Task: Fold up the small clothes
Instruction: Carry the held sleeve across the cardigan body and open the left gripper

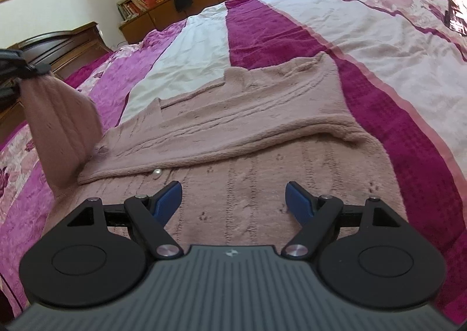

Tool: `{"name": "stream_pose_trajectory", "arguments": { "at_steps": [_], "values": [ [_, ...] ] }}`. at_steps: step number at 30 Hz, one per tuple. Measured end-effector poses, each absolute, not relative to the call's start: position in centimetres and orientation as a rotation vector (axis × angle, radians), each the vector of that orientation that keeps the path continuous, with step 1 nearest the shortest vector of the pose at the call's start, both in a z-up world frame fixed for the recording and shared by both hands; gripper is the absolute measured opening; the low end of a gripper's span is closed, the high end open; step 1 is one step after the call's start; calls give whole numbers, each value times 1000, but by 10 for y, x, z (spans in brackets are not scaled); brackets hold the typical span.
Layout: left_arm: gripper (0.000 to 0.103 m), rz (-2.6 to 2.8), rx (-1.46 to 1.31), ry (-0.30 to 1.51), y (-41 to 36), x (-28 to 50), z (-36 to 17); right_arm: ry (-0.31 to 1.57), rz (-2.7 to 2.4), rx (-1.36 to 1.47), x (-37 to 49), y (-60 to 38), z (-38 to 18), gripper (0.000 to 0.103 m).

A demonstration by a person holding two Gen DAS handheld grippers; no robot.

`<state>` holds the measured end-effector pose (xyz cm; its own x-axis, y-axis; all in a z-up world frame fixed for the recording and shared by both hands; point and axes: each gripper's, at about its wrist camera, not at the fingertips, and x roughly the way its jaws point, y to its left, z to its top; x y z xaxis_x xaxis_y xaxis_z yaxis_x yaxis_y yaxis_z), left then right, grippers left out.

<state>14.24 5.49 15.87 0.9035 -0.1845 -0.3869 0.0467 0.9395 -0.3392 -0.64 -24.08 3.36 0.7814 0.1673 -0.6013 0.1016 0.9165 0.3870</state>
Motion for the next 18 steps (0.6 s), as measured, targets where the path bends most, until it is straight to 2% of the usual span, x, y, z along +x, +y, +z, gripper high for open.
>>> {"name": "stream_pose_trajectory", "arguments": {
  "at_steps": [11,18],
  "values": [
    [11,-228,-242,608,-9,129,87,666,27,475,-12,-261,23,83],
    [13,-277,-170,683,-26,118,65,664,28,477,-13,-261,21,83]
  ]
}}
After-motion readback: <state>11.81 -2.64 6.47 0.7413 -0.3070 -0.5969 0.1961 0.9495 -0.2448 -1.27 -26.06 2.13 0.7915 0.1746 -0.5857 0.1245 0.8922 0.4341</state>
